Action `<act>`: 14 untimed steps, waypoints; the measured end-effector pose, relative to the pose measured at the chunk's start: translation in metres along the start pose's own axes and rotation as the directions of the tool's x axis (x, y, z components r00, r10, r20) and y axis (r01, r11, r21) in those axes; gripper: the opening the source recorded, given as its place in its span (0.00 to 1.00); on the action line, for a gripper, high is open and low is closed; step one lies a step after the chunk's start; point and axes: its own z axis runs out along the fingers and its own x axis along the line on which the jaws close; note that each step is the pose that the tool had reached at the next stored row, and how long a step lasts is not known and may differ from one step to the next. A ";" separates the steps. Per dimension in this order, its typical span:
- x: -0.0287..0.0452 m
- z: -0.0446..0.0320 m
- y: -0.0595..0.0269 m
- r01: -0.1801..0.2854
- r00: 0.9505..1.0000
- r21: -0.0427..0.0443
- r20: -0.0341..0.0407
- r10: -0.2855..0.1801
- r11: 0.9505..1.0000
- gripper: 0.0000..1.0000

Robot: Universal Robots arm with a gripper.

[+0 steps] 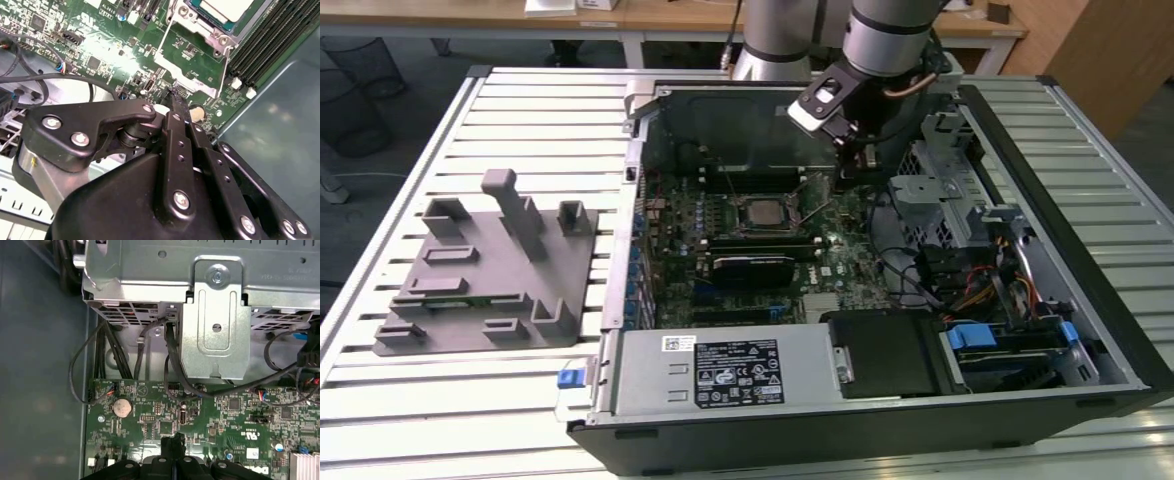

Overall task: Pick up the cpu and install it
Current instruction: 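Close the cpu cover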

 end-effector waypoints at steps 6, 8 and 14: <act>0.0001 0.0079 -0.0056 0.000 1.000 0.001 0.000 0.000 1.000 0.11; 0.0001 0.0082 -0.0080 0.000 1.000 0.001 0.000 0.000 1.000 0.11; 0.0001 0.0083 -0.0089 0.000 1.000 0.001 0.000 0.000 1.000 0.11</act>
